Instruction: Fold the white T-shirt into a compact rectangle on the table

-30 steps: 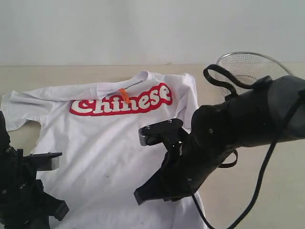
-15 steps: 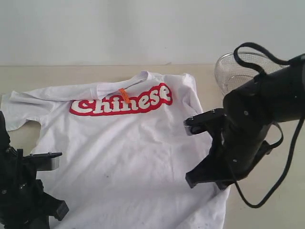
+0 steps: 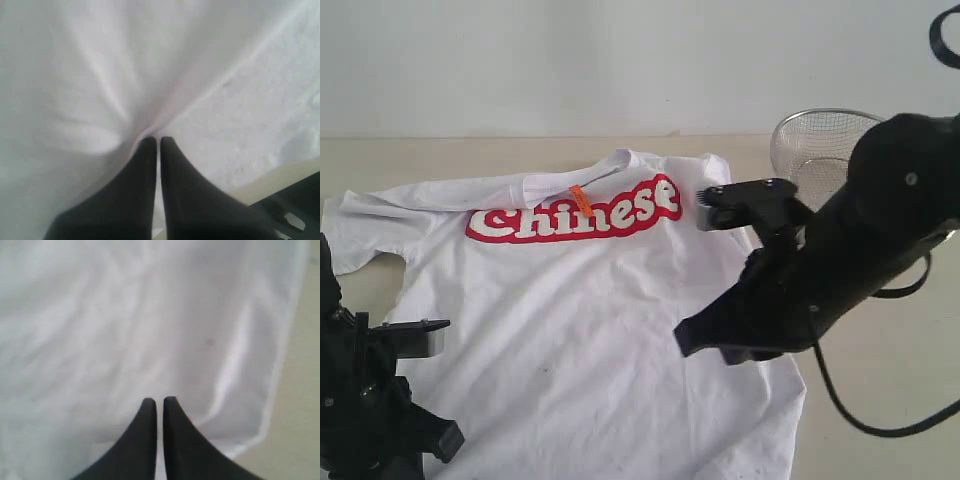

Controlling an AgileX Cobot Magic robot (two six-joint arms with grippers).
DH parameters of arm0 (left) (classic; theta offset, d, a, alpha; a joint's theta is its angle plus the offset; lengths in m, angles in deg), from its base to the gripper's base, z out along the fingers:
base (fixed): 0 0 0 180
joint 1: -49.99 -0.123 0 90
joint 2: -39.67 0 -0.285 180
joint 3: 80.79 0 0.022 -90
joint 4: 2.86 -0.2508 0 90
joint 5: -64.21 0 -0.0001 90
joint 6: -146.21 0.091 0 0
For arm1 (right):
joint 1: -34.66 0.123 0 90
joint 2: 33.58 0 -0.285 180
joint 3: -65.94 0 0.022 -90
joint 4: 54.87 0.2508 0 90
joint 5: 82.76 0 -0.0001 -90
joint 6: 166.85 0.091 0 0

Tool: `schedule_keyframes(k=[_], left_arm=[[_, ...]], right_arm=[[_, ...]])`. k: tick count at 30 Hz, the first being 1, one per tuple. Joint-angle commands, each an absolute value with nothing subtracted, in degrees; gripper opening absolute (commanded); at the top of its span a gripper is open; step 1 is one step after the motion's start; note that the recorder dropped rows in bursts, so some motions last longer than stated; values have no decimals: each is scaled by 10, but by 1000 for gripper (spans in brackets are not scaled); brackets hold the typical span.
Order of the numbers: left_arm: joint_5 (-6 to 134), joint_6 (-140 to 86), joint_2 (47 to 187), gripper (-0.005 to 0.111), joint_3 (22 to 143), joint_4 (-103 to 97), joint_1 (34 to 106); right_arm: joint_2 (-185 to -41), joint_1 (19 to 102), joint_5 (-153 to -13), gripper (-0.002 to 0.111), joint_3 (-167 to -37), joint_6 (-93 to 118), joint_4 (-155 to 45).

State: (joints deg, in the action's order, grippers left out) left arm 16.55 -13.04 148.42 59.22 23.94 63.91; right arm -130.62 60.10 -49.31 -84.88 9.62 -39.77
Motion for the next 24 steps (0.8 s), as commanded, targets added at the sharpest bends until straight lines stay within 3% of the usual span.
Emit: schedule_keyframes(k=[1, 7, 24], left_arm=[[177, -137, 1491, 5, 588, 213, 639], [177, -137, 1491, 5, 588, 213, 639], [173, -137, 1491, 5, 588, 213, 639]], right_arm=[[-1333, 654, -534, 0, -850, 89, -352], [-1393, 673, -519, 0, -848, 98, -347], [-1392, 672, -474, 0, -780, 145, -430]])
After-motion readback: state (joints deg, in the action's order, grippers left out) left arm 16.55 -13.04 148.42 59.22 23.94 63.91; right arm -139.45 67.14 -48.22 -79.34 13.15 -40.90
